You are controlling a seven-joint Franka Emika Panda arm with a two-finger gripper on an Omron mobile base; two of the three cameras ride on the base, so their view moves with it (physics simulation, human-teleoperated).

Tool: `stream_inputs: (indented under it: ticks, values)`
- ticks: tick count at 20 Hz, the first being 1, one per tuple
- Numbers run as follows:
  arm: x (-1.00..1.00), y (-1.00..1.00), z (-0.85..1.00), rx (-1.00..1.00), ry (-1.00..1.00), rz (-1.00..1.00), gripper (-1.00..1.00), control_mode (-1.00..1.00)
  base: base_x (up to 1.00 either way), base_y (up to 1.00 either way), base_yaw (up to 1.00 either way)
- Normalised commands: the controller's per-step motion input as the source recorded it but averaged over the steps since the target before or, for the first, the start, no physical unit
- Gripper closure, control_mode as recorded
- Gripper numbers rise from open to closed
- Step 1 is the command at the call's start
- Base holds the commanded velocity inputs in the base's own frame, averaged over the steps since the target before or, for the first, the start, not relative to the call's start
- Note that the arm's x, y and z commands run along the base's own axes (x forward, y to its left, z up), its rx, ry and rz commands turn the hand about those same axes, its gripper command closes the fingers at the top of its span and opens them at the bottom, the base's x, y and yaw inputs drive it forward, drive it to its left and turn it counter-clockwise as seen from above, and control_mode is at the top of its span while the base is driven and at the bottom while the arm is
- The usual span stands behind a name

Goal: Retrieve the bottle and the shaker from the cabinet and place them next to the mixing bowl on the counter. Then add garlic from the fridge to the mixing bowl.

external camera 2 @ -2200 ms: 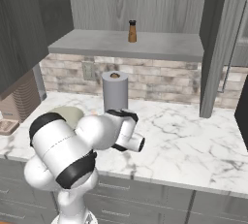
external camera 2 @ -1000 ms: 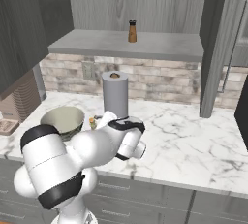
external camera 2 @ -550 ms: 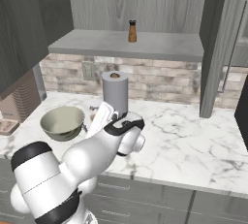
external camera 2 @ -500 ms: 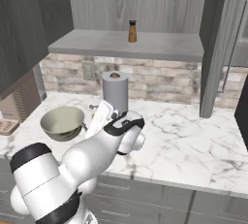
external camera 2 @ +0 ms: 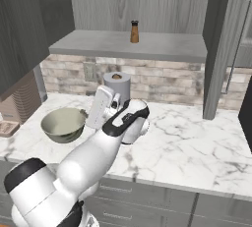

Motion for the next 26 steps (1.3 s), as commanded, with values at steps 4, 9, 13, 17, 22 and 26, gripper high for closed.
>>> stream_inputs:
  ticks: [4, 9, 13, 17, 22, 26]
  values:
    - [-0.16, -0.45, 0.4, -0.25, -0.08, -0.14, -1.0, -1.0, 0.0, 0.0, 0.0]
    - [-0.11, -0.55, 0.13, -0.39, -0.02, -0.15, -1.0, -1.0, 0.0, 0.0, 0.0]
    - [-0.16, -0.4, 0.02, -0.47, -0.01, -0.18, -1.0, -1.0, 0.0, 0.0, 0.0]
    - [-0.21, -0.08, 0.0, -0.56, -0.01, -0.22, -1.0, -1.0, 0.0, 0.0, 0.0]
    - [-0.1, 0.0, 0.0, -0.59, 0.0, -0.2, -1.0, -1.0, 0.0, 0.0, 0.0]
    - [0.0, 0.0, 0.01, -0.53, 0.0, -0.12, -1.0, -1.0, 0.0, 0.0, 0.0]
